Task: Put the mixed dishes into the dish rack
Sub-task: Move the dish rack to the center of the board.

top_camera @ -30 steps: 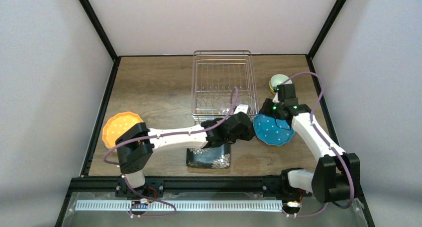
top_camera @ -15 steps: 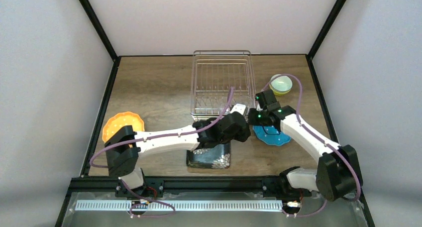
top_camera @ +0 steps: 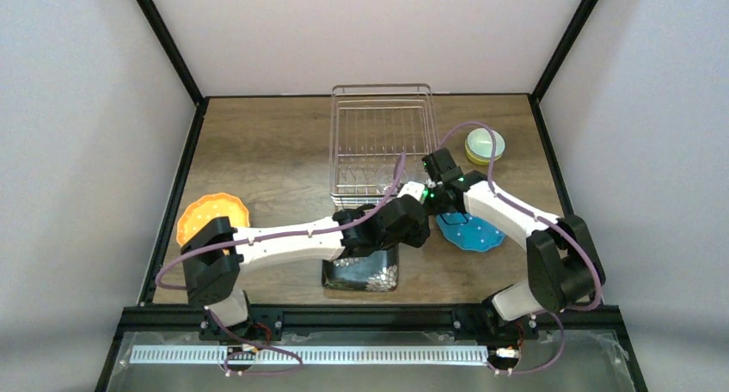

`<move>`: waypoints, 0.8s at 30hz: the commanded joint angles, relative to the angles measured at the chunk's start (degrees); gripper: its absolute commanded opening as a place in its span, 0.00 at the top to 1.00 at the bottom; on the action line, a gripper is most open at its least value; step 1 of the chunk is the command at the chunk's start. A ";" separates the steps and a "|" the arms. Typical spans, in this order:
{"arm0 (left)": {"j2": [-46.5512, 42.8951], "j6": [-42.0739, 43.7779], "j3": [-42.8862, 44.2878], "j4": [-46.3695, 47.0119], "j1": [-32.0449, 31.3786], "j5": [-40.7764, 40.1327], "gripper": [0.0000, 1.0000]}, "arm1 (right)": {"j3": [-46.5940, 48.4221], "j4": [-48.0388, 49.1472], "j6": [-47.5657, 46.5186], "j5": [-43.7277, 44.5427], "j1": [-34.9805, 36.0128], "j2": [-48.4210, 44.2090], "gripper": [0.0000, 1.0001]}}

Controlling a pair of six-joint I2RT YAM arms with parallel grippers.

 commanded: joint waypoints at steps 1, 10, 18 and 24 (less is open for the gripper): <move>0.29 1.07 -1.26 -0.46 -0.30 -0.31 0.00 | 2.50 2.83 -0.82 1.47 0.23 2.46 0.60; 1.00 1.02 -1.73 0.13 -0.29 -0.05 0.00 | 2.95 4.32 -1.07 0.87 0.23 4.63 0.60; 1.32 -1.42 -4.46 2.66 -0.29 1.16 0.00 | 3.82 4.58 -1.47 0.86 0.37 5.75 0.59; 1.74 -3.49 -6.26 4.98 -0.05 2.29 0.00 | 3.22 3.35 -1.63 0.86 0.48 4.07 0.54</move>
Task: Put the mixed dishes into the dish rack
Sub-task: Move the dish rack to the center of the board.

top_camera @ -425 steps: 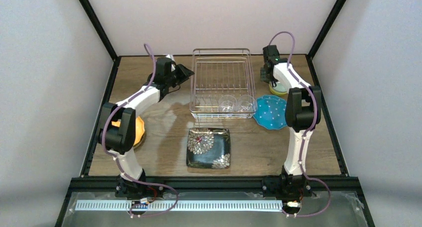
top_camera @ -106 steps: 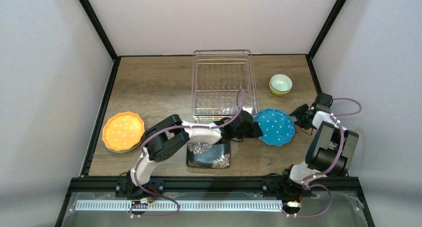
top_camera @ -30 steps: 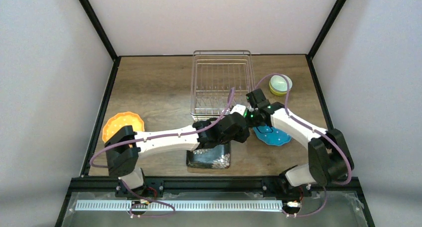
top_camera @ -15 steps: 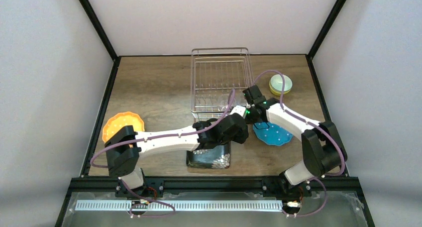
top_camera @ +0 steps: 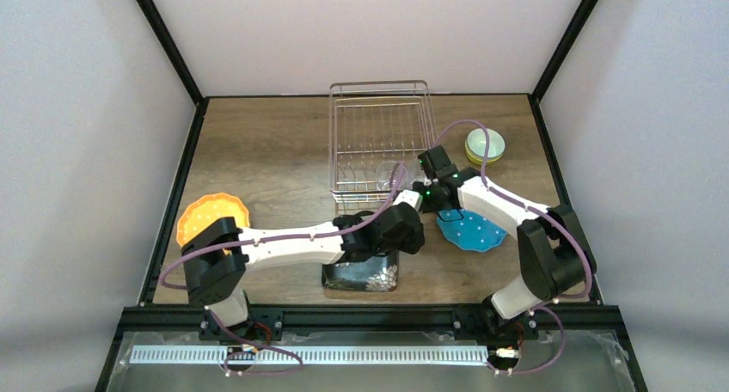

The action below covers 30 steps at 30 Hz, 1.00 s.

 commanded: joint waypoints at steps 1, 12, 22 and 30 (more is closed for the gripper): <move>1.65 -2.09 -1.57 2.84 0.01 1.16 0.00 | 0.80 0.60 -1.01 0.82 0.47 -1.49 0.52; 3.48 -7.69 -6.15 12.07 0.94 5.13 0.00 | -4.19 -9.25 3.70 3.44 0.92 -16.98 0.28; 9.08 -15.86 -4.68 20.57 0.94 4.25 0.00 | -5.64 -18.80 10.88 12.48 -0.50 -27.25 0.23; 15.05 -21.48 -1.16 23.63 0.31 -0.73 0.00 | -6.69 -11.57 5.41 5.88 -21.10 -25.93 0.24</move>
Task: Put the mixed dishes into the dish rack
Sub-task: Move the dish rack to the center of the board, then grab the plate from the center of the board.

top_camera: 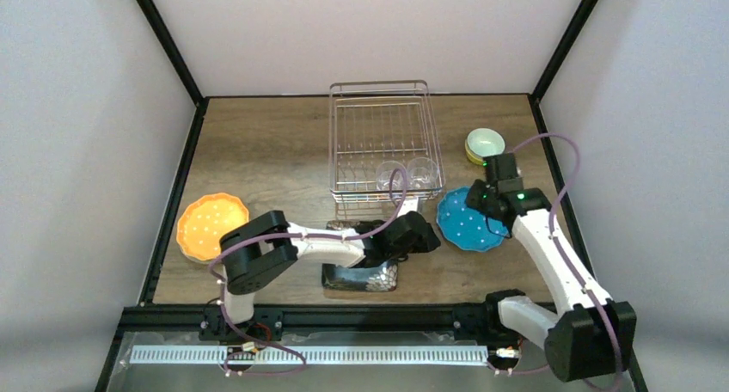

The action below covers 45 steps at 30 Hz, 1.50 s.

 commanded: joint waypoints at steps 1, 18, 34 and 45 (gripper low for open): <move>3.67 -4.29 2.70 3.78 -0.61 -4.47 0.00 | -0.44 4.31 -2.30 -2.71 -9.72 2.23 0.24; 7.31 -6.96 2.59 9.01 -1.56 -8.18 0.00 | 6.39 14.63 -0.26 0.40 -16.28 18.73 0.23; 10.34 -9.17 3.39 12.17 -1.60 -8.65 0.00 | 9.86 18.73 -0.08 0.05 -20.37 27.16 0.23; 11.84 -8.97 5.34 13.74 -1.47 -9.97 0.00 | 11.13 20.68 -0.33 0.09 -22.56 32.58 0.23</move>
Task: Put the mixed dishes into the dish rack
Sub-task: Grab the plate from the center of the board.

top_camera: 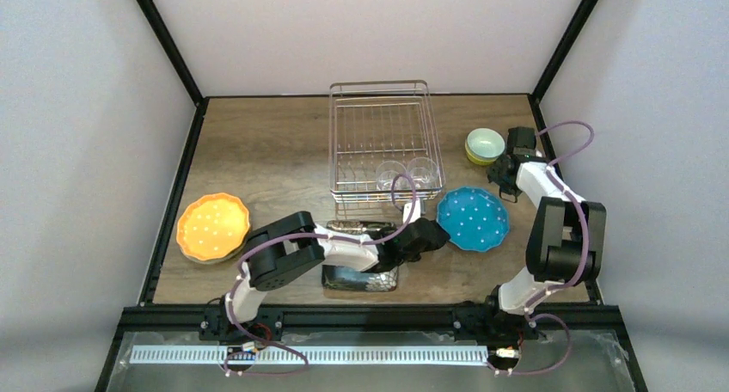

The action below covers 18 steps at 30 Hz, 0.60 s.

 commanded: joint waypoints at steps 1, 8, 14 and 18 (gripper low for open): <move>2.10 0.10 2.21 2.20 -0.21 -1.70 0.00 | 1.50 1.66 0.30 0.89 -0.84 2.12 0.23; 4.48 -0.66 4.27 1.27 -0.19 -0.22 0.00 | 1.63 1.91 0.81 0.61 -1.17 3.97 0.23; 5.37 -1.58 4.36 1.79 -0.20 0.04 0.00 | 2.18 1.81 1.10 0.00 -1.48 5.23 0.23; 5.94 -2.29 4.45 2.04 -0.21 -0.19 0.00 | 2.20 1.55 1.40 -0.30 -1.48 5.94 0.23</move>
